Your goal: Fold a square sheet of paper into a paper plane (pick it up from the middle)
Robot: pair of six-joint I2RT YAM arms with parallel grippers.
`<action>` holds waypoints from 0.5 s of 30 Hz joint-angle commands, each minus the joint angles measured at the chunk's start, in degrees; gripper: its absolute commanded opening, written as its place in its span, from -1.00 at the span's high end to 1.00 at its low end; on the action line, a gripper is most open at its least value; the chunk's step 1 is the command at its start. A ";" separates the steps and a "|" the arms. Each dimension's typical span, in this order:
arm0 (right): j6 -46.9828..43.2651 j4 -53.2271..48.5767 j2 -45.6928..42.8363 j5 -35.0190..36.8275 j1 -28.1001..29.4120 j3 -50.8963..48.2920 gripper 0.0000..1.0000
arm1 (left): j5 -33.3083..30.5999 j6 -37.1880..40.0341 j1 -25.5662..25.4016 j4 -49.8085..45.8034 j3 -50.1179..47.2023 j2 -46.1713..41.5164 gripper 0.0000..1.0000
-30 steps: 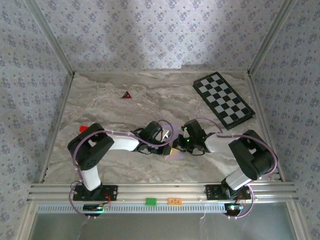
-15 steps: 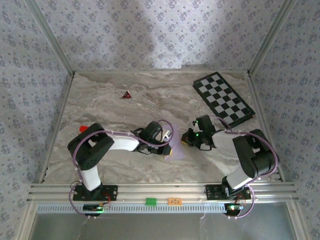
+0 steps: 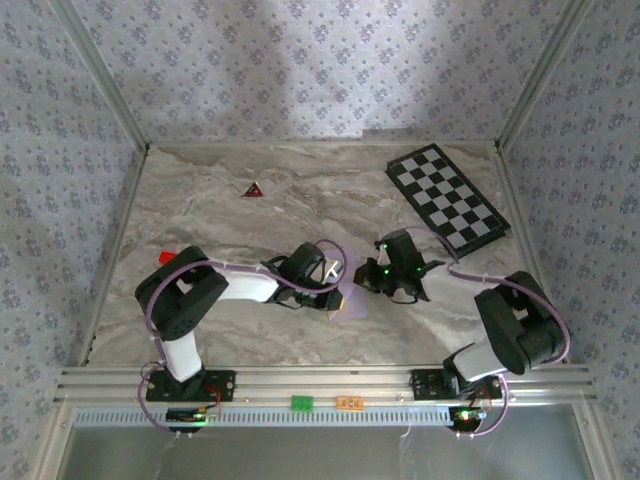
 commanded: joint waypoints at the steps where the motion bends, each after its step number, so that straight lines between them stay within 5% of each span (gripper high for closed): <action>1: 2.28 2.93 4.41 -1.63 1.31 0.76 1.00 | -2.53 1.58 -0.41 -9.25 -1.07 1.34 1.00; 15: 0.33 -1.57 7.99 1.09 0.94 -0.52 1.00 | -1.25 -0.18 -0.41 -10.14 3.10 -4.10 1.00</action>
